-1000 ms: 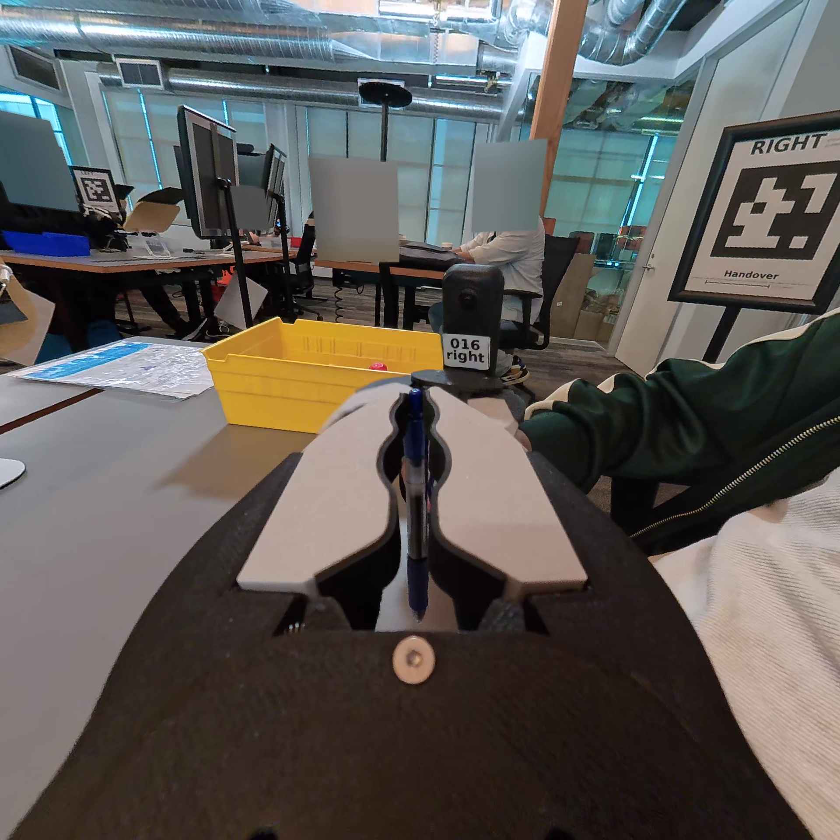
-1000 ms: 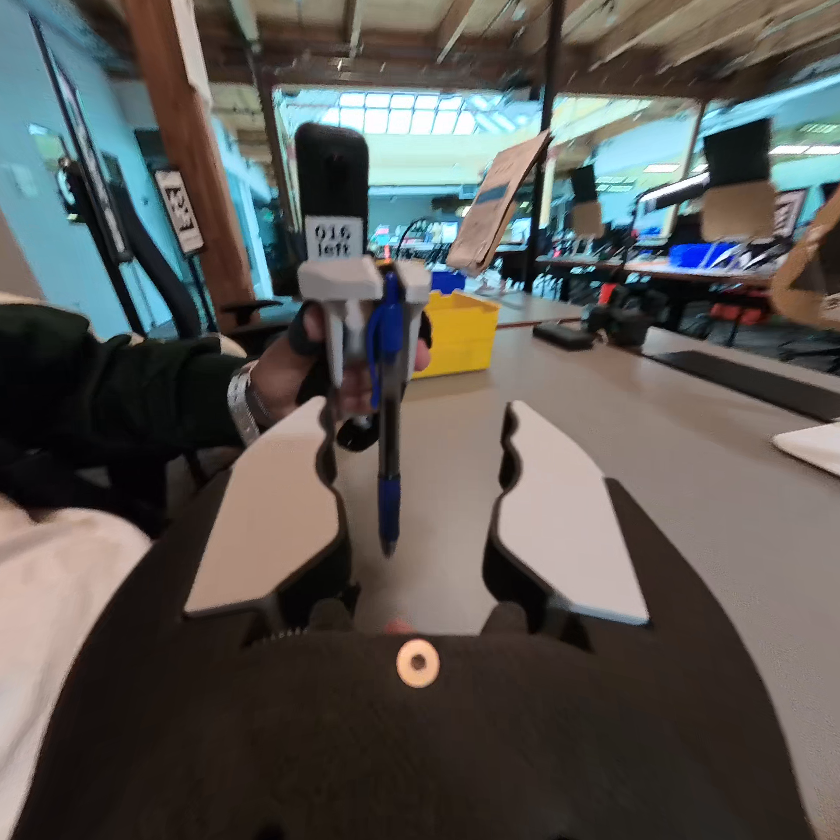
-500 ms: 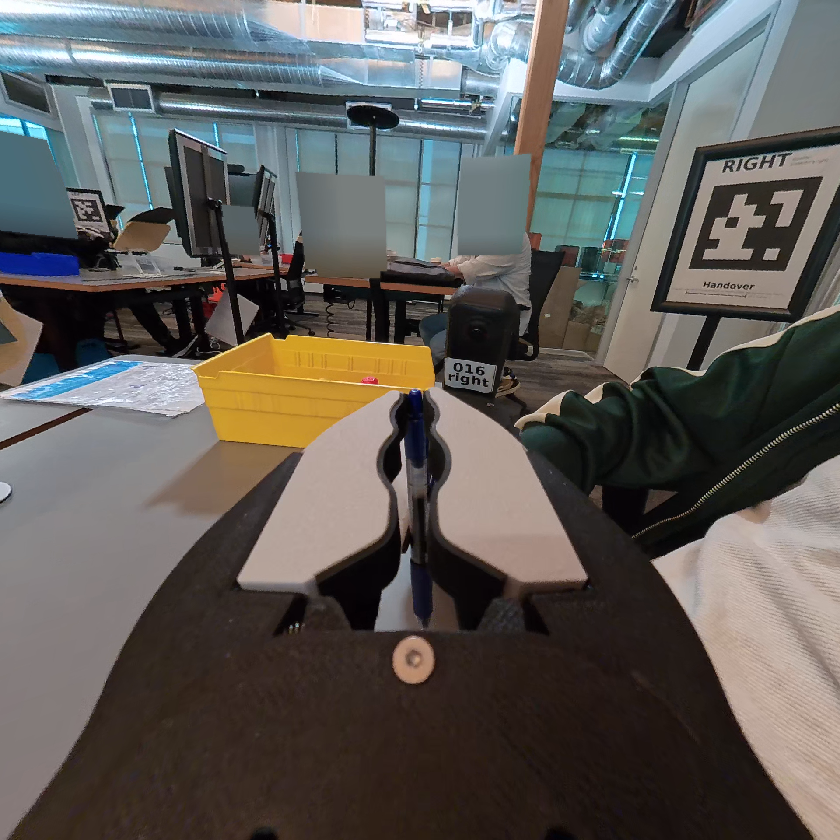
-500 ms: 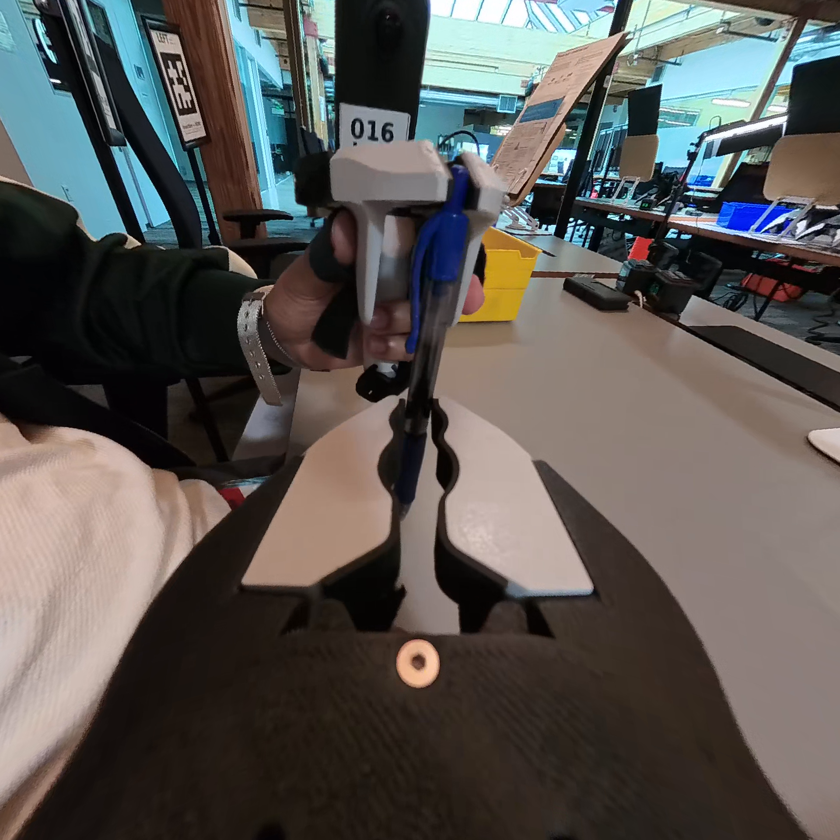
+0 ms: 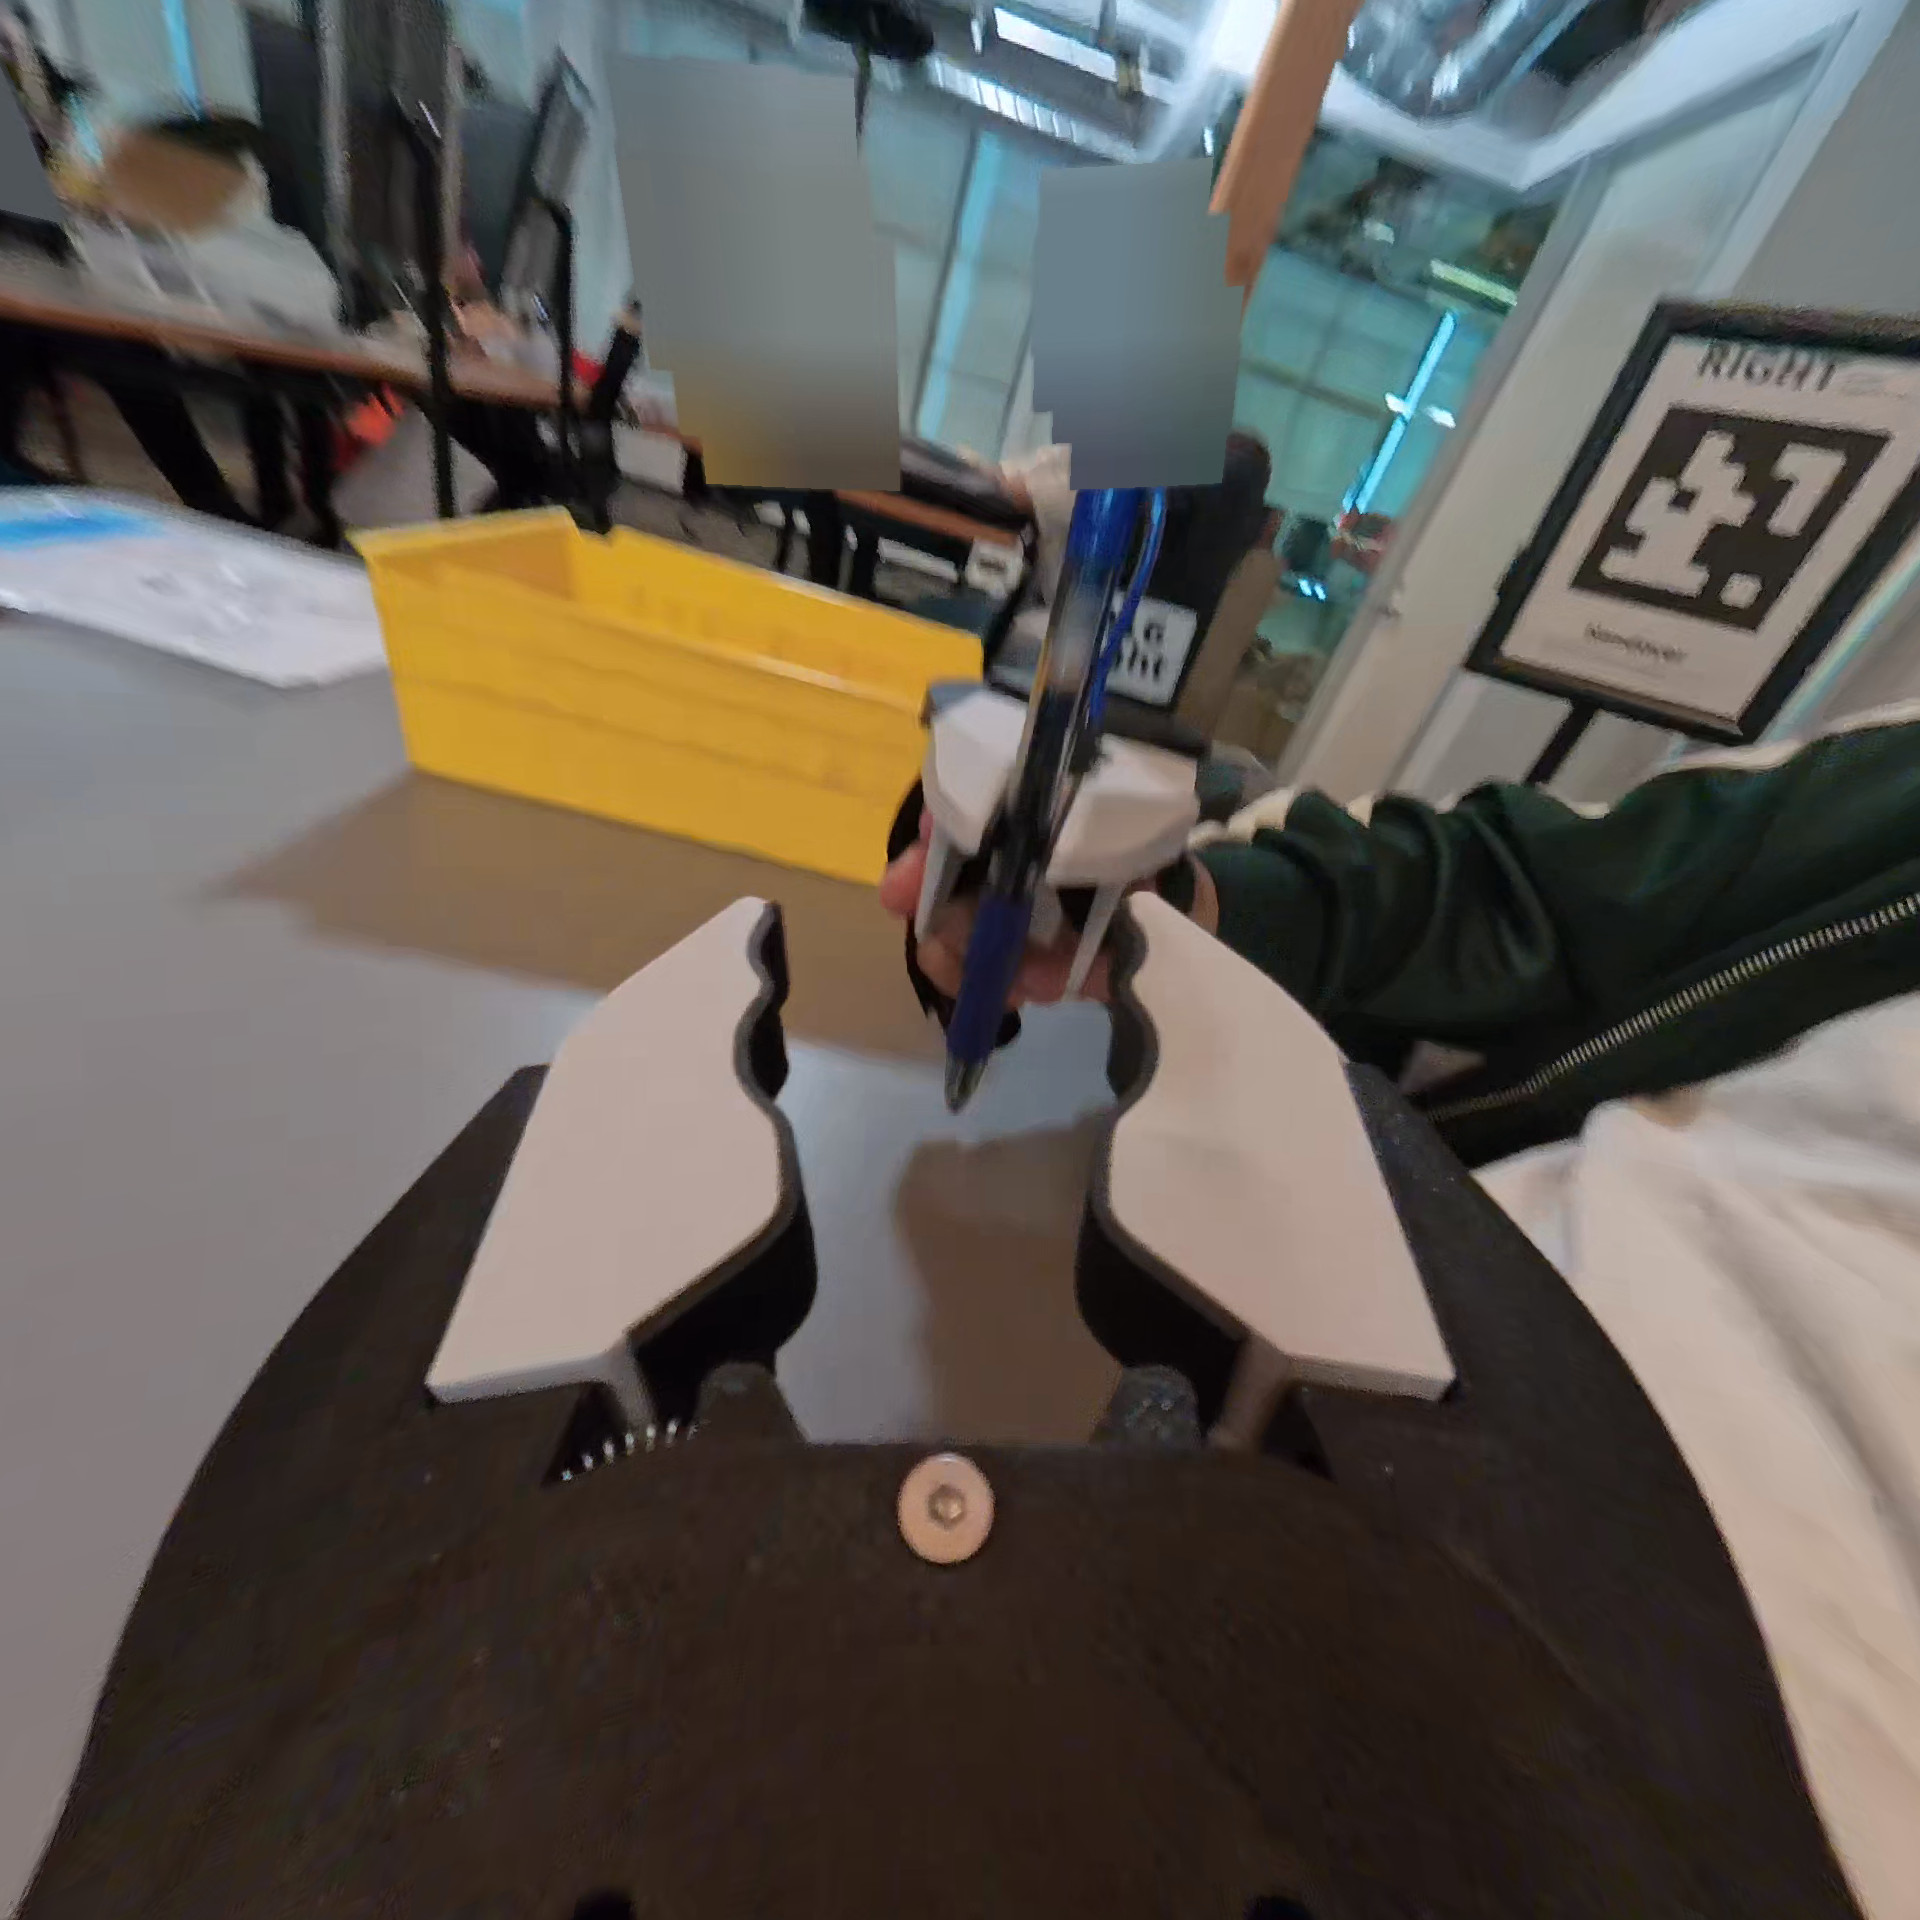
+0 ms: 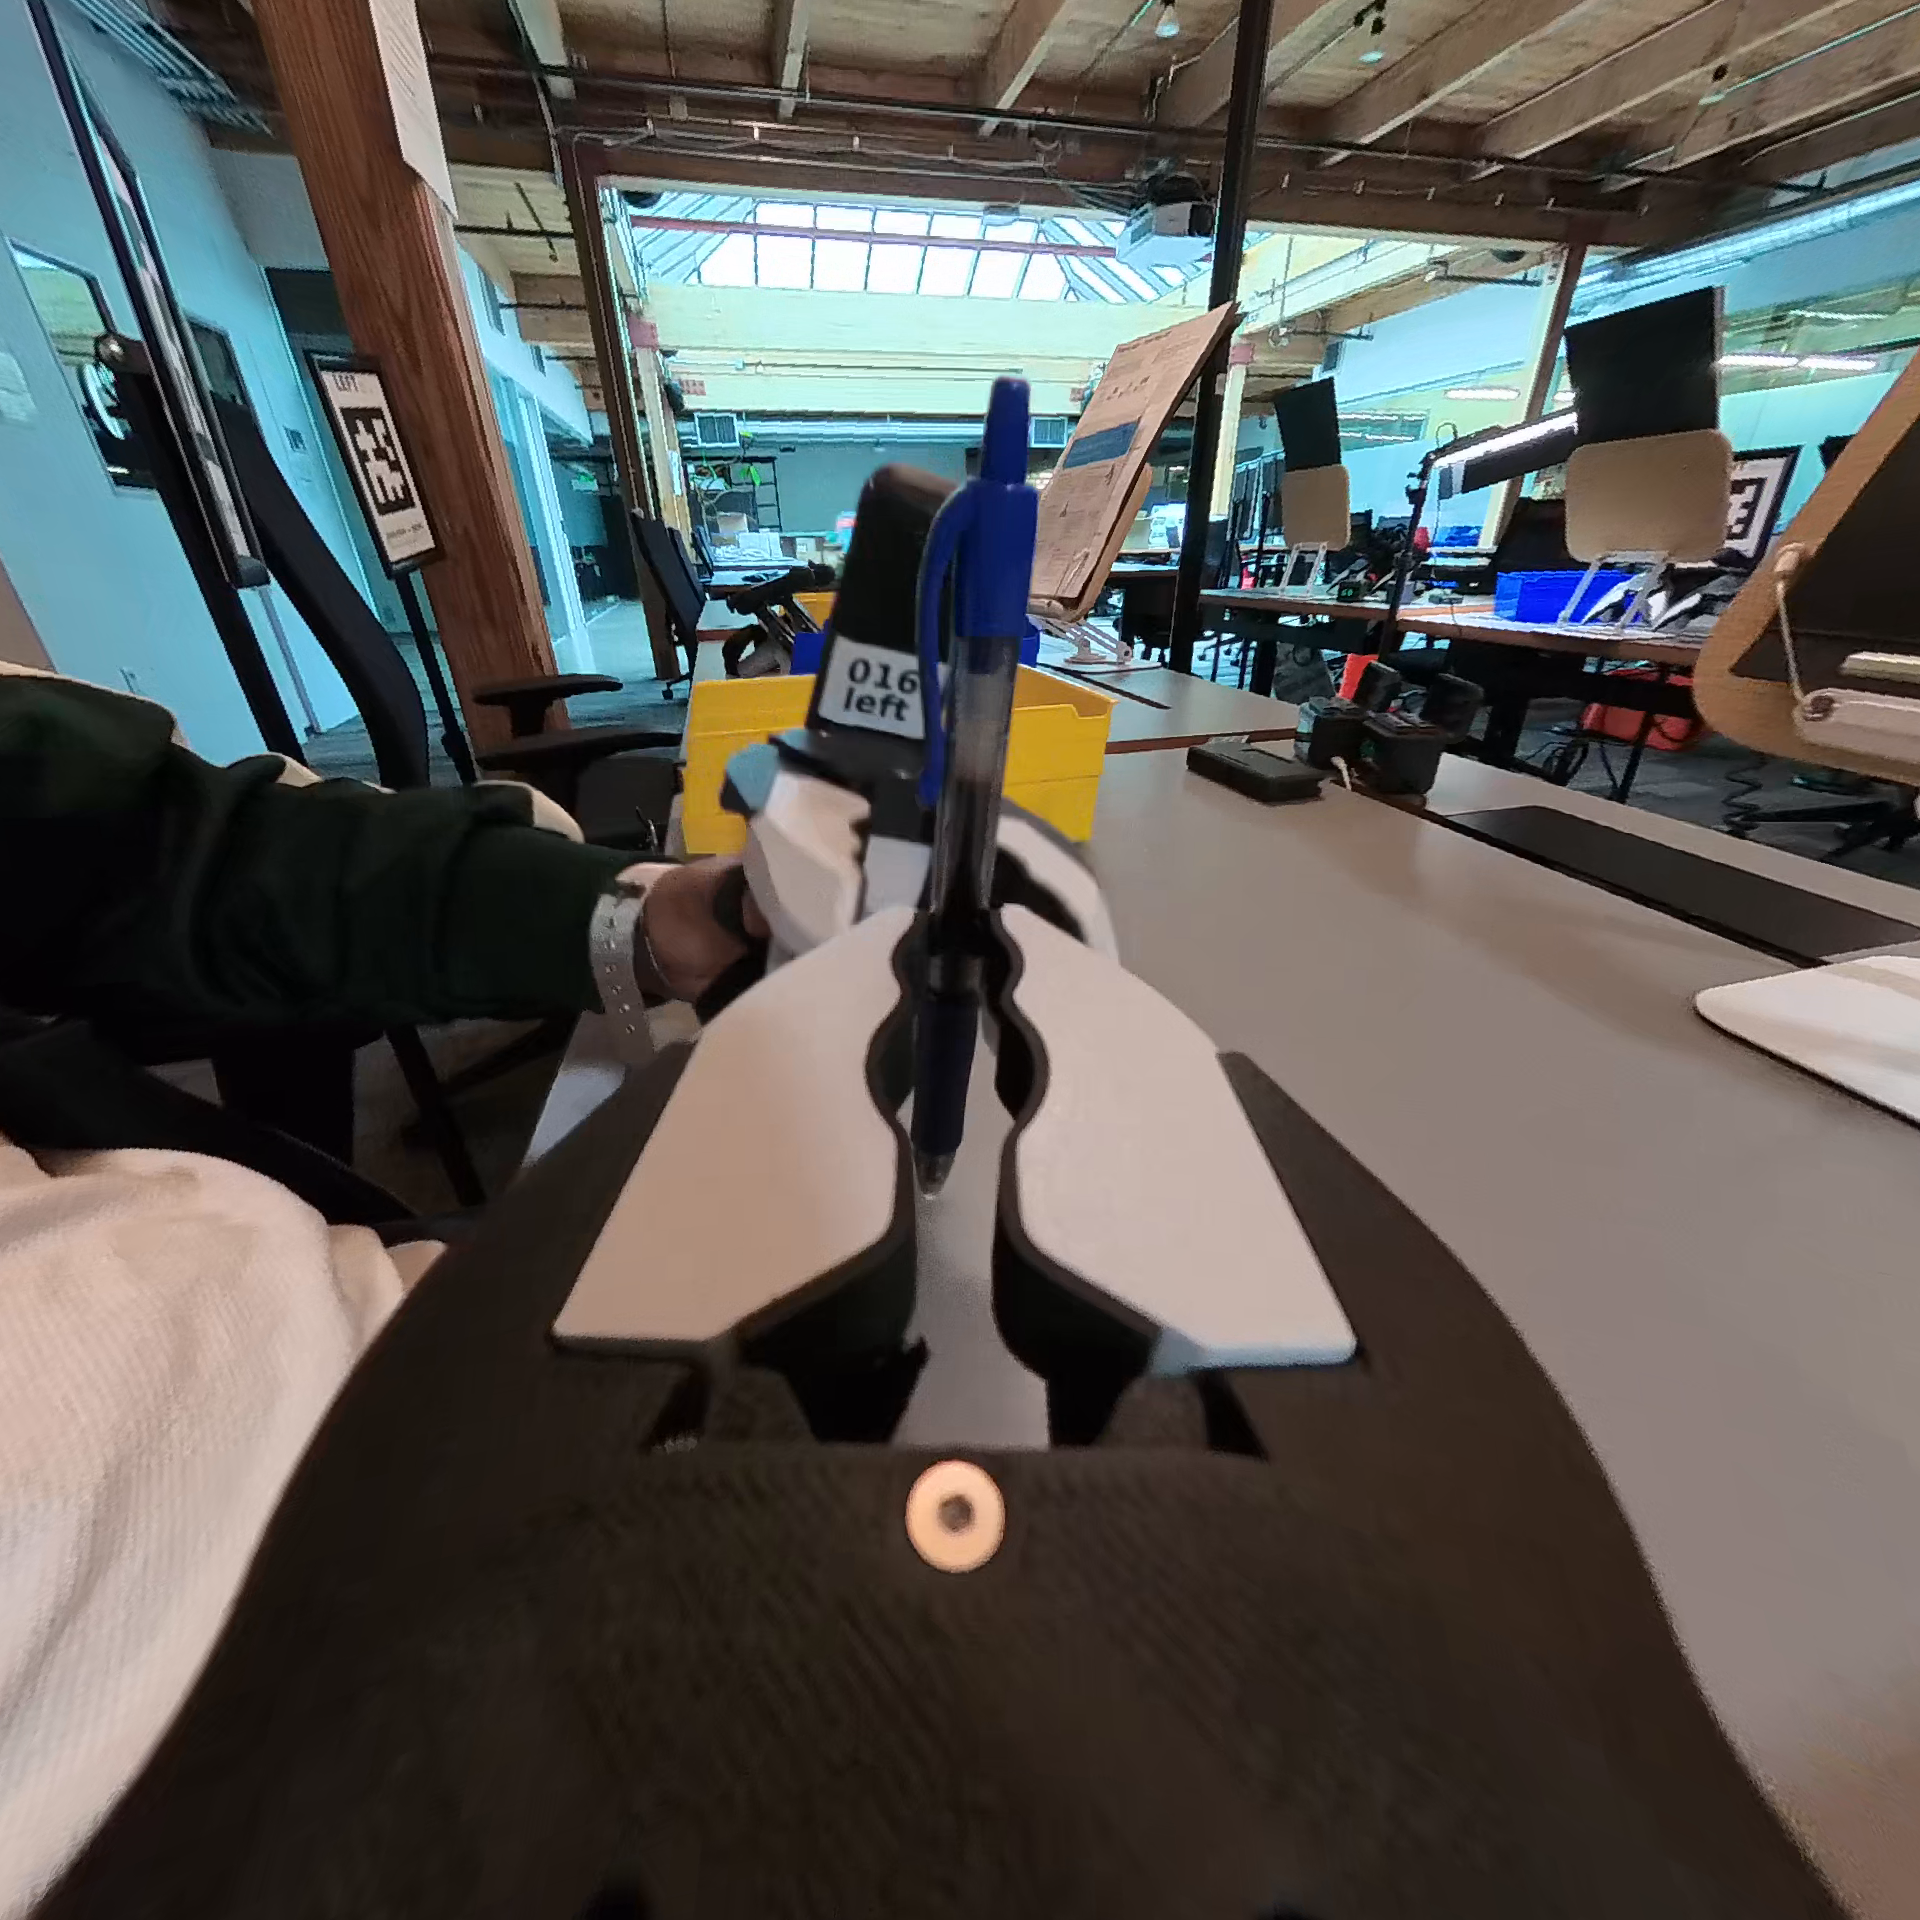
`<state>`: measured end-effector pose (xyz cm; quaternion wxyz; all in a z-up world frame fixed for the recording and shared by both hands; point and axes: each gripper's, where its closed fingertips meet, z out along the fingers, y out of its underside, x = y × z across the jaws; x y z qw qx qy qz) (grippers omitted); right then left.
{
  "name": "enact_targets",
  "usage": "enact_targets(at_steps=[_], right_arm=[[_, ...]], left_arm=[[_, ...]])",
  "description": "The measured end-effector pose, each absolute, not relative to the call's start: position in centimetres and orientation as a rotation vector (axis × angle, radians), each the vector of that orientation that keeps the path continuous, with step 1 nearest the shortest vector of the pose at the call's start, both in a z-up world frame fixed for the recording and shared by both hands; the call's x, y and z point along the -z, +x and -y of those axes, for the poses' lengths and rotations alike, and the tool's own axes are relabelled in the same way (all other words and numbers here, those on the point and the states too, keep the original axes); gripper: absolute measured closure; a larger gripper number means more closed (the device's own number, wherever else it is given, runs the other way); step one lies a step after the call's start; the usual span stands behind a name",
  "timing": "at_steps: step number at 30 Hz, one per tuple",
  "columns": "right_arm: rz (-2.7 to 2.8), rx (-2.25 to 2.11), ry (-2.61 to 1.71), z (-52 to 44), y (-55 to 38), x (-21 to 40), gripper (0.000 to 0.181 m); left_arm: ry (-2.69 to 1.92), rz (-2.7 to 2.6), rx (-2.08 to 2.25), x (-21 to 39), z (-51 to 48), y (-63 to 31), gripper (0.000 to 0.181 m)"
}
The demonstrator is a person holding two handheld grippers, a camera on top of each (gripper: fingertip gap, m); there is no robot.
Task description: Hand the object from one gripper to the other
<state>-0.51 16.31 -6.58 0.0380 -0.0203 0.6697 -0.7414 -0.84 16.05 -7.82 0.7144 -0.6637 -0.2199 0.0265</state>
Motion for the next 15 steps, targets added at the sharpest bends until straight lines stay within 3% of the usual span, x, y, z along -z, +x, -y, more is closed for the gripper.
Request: enact_targets(at_steps=[7,10,12,13,14,15], right_arm=[[-2.075,2.25,-0.102,-16.0,0.2,6.8,0.171],[-2.067,2.237,-0.118,-15.9,0.6,6.9,0.17],[-2.067,2.261,-0.125,-15.8,0.6,6.7,0.169],[-2.069,2.316,-0.09,-15.8,0.1,6.3,0.143],[-2.056,2.397,-0.018,-15.8,-0.8,5.6,0.102],[-2.035,2.473,0.051,-16.0,-1.6,5.0,0.074]], left_arm=[[-1.73,0.375,-0.06,11.9,-18.3,0.7,0.145],[-1.759,0.329,-0.089,12.0,-18.7,1.2,0.169],[-1.763,0.336,-0.106,12.0,-18.6,1.0,0.17],[-1.759,0.339,-0.105,11.9,-18.6,1.0,0.17],[-1.749,0.344,-0.11,11.7,-18.4,0.9,0.171],[-1.736,0.349,-0.115,11.4,-18.3,0.7,0.171]])
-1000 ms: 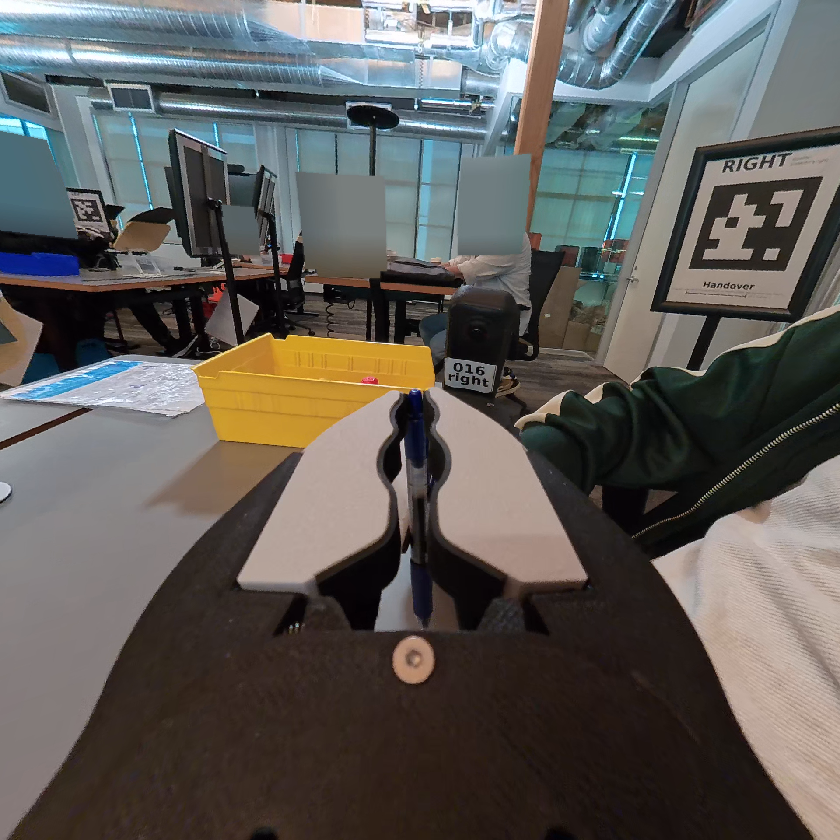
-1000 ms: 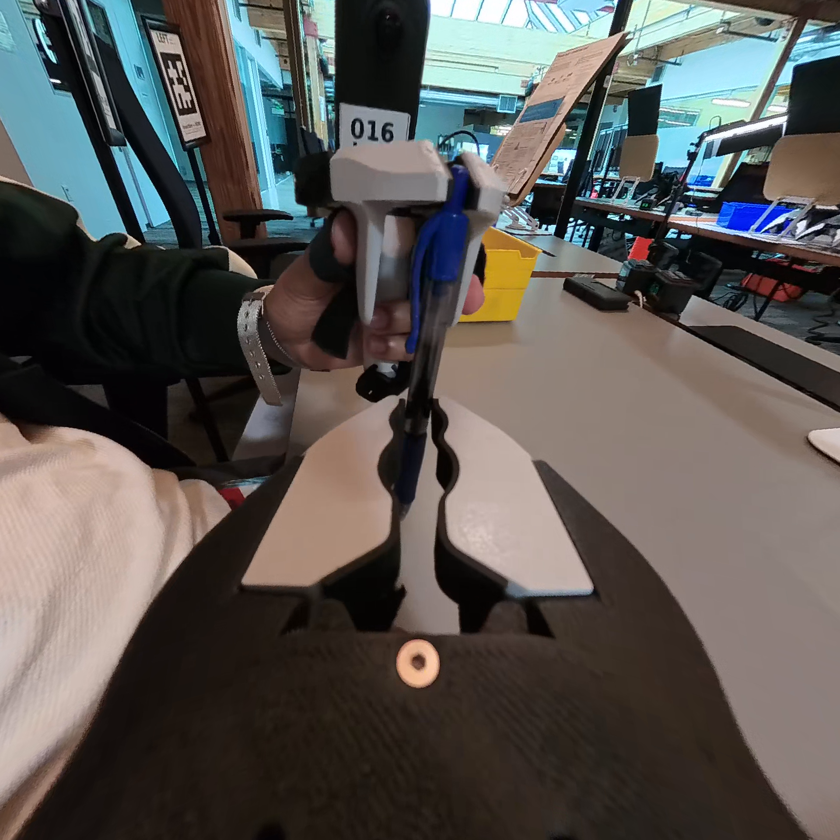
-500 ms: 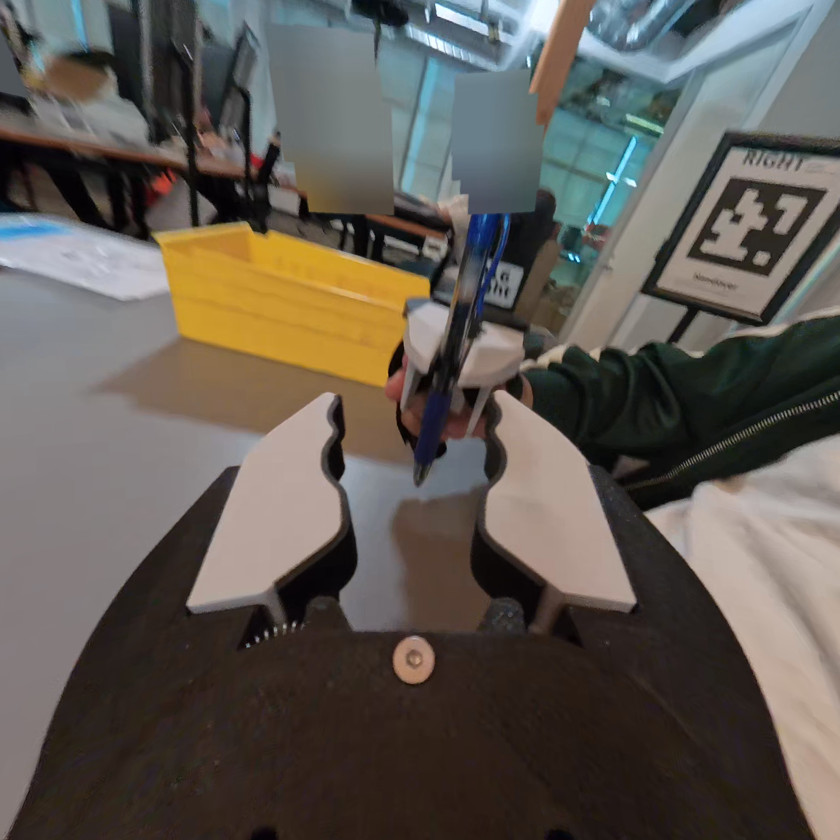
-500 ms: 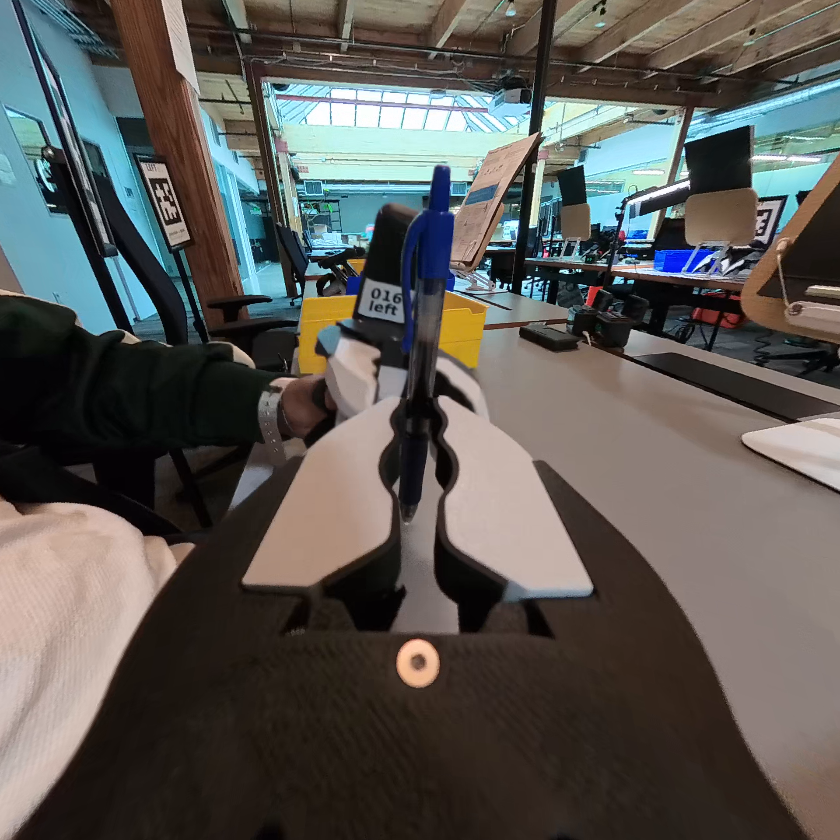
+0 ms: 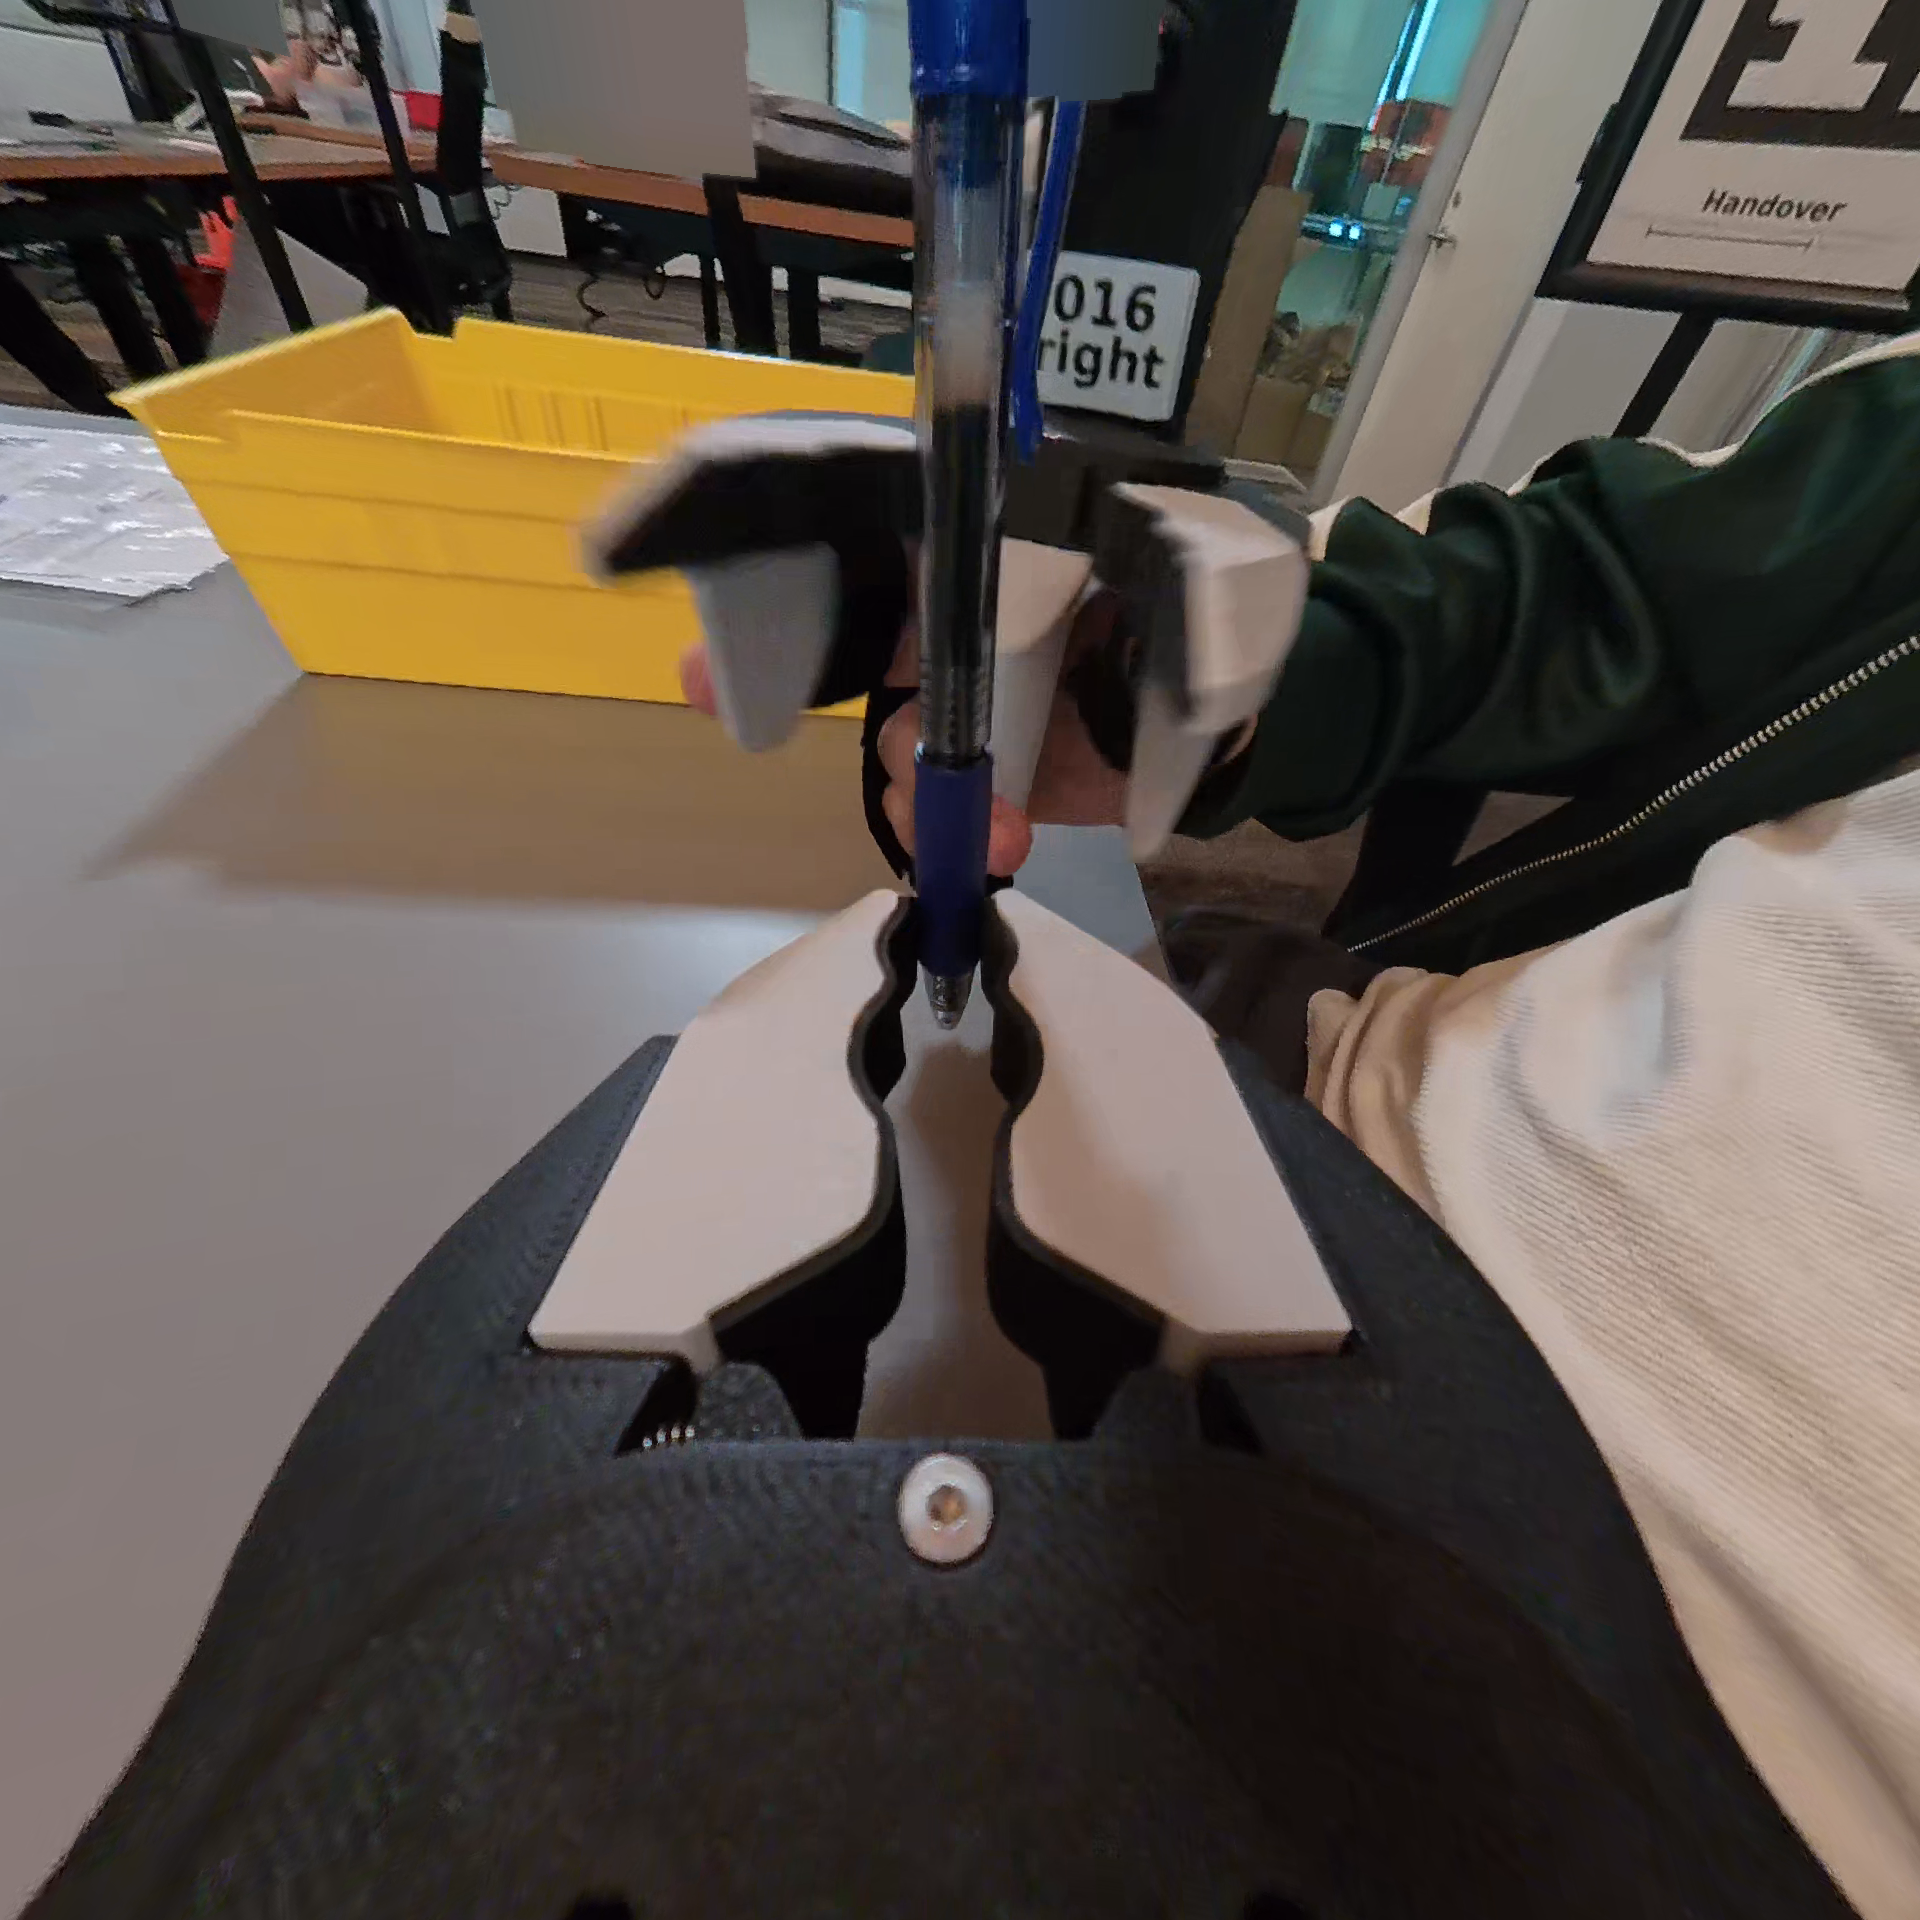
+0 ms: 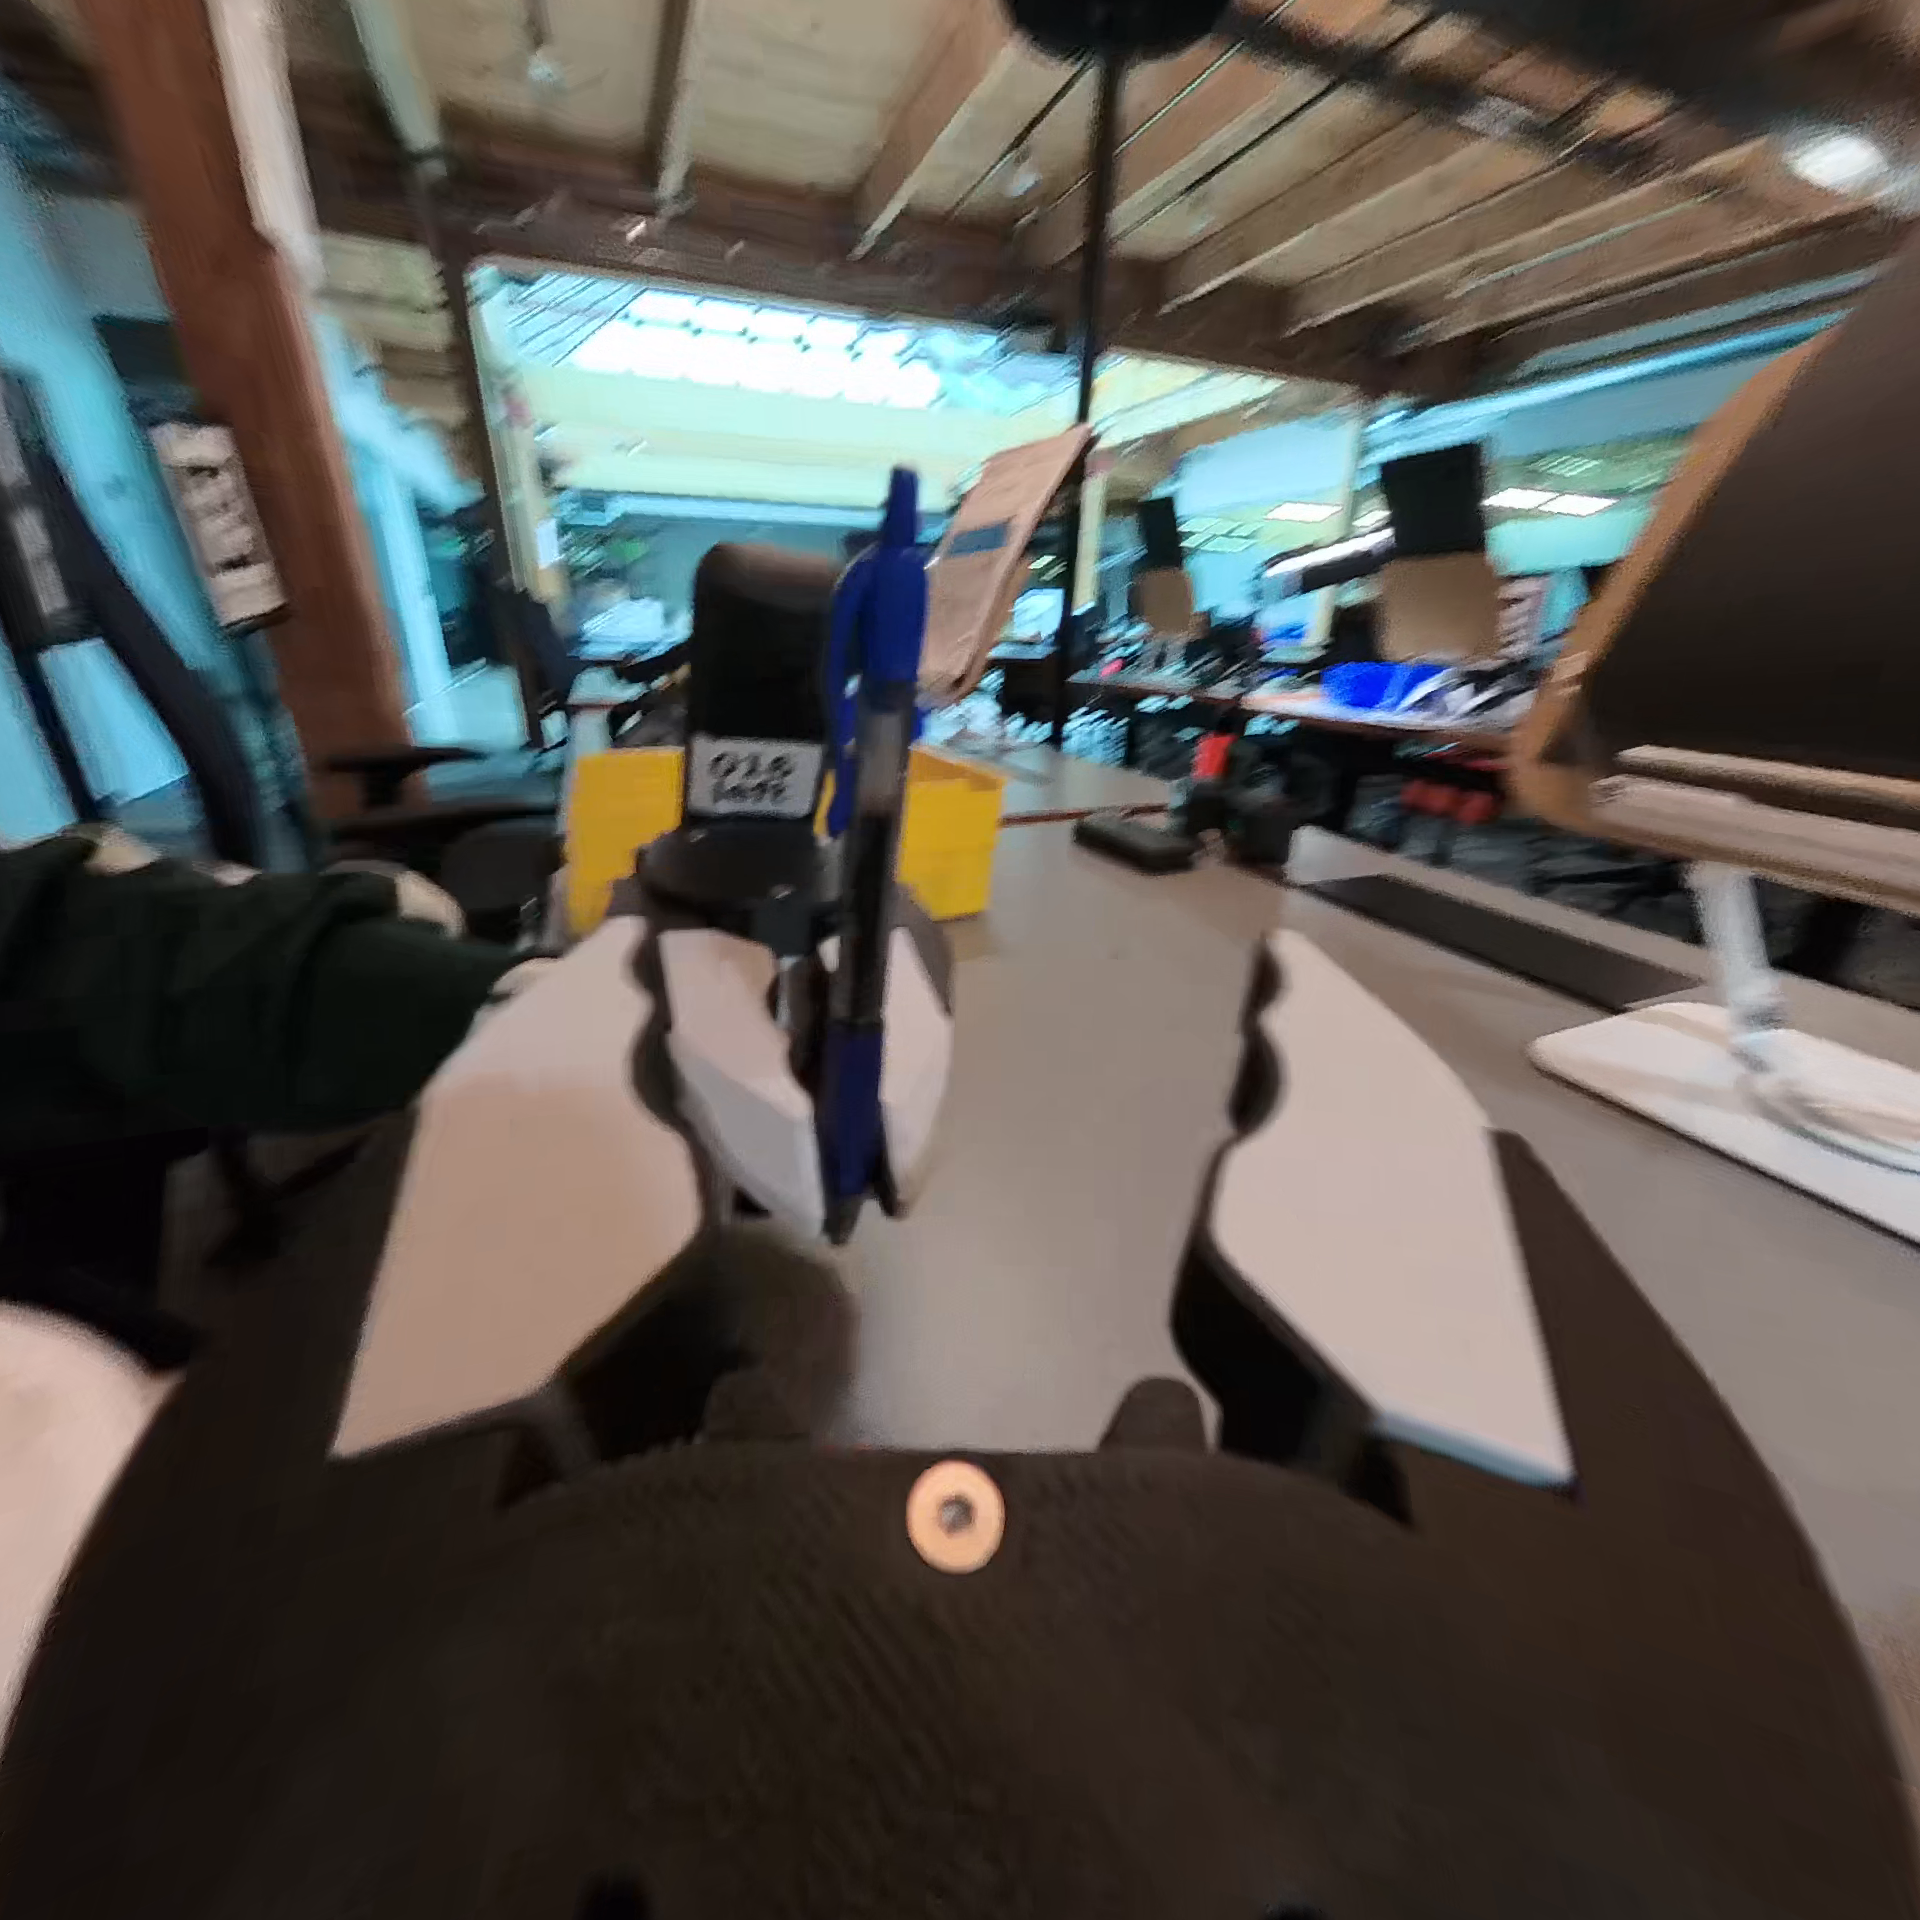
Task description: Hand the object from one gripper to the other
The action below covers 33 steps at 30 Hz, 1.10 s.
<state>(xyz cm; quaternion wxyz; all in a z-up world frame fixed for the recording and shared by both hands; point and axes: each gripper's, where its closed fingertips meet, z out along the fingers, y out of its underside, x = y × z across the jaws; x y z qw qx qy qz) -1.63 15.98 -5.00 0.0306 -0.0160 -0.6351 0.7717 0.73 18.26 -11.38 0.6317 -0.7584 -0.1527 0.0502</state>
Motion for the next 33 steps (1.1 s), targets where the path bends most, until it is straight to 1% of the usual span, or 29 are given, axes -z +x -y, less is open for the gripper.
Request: enact_targets(at_steps=[2,3,6,10,15,16,21,24,32,33], right_arm=[[1.846,-2.387,-0.117,-16.7,-2.8,4.1,0.052],[1.82,-2.38,-0.138,-17.0,-3.3,4.0,0.047],[1.845,-2.367,-0.175,-17.3,-4.1,4.4,0.05],[1.919,-2.423,-0.203,-17.0,-3.8,5.1,0.066],[2.075,-2.422,-0.059,-16.1,-1.7,6.2,0.112],[2.098,-2.412,-0.028,-16.0,-1.3,6.5,0.119],[2.165,-2.36,0.104,-15.4,0.3,7.2,0.141],[2.173,-2.327,0.151,-15.4,0.7,7.3,0.169],[2.154,-2.314,0.169,-15.7,0.8,6.5,0.17],[2.122,-2.315,0.165,-15.9,0.7,5.8,0.17]], left_arm=[[-1.706,0.367,-0.117,10.9,-17.8,0.4,0.171],[-1.692,0.379,-0.123,10.8,-17.5,0.2,0.171],[-1.634,0.417,-0.124,10.3,-16.6,-0.4,0.171],[-1.595,0.442,-0.12,9.9,-15.9,-0.8,0.171],[-1.624,0.422,-0.113,10.3,-16.6,-0.5,0.171],[-1.639,0.413,-0.113,10.4,-16.9,-0.3,0.171],[-1.702,0.375,-0.122,11.1,-18.0,0.4,0.171],[-1.71,0.364,-0.115,11.1,-18.4,0.6,0.171],[-1.679,0.349,-0.12,10.7,-18.7,0.8,0.17],[-1.676,0.355,-0.124,10.8,-18.6,0.8,0.166]])
